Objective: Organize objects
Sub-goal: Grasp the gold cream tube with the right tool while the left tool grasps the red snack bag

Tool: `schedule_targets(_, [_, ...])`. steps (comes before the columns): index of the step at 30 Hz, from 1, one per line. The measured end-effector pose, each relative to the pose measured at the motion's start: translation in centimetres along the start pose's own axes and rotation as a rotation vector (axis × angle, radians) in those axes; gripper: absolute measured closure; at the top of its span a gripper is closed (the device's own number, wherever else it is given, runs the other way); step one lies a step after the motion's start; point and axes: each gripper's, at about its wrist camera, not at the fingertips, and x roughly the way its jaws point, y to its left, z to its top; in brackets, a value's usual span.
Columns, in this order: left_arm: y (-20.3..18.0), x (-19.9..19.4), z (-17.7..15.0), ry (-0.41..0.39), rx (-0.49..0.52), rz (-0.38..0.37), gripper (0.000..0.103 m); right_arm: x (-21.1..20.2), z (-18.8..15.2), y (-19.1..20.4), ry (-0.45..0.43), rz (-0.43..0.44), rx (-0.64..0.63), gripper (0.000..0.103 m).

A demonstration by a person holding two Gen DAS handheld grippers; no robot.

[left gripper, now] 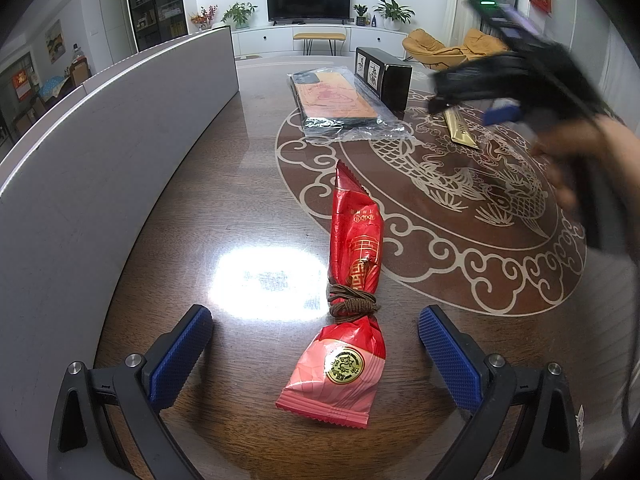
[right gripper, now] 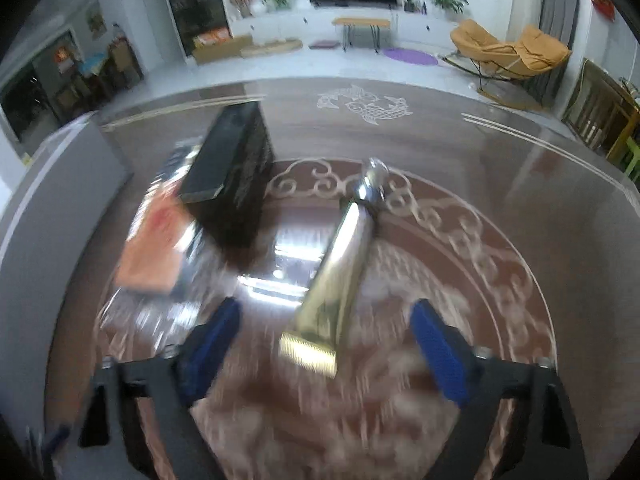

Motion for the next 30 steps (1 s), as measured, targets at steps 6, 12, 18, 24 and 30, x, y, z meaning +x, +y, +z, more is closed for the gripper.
schedule_targets(6, [0.1, 0.0, -0.1, 0.000, 0.000, 0.000, 0.000, 1.5, 0.6, 1.8, -0.028, -0.019, -0.063, 0.074])
schedule_targets(12, [0.0, 0.0, 0.0, 0.000, 0.000, 0.000, 0.000, -1.5, -4.9, 1.1, -0.077, 0.001, -0.094, 0.074])
schedule_targets(18, [0.0, 0.0, 0.0, 0.000, 0.000, 0.000, 0.000, -7.2, -14.5, 0.0, -0.098, 0.035, -0.138, 0.074])
schedule_targets(24, [0.0, 0.0, 0.0, 0.000, 0.000, 0.000, 0.000, -11.7, -22.3, -0.9, -0.143, 0.024, -0.110, 0.073])
schedule_targets(30, [0.0, 0.0, 0.0, 0.000, 0.000, 0.000, 0.000, -11.8, -23.3, -0.7, -0.106, 0.020, -0.128, 0.014])
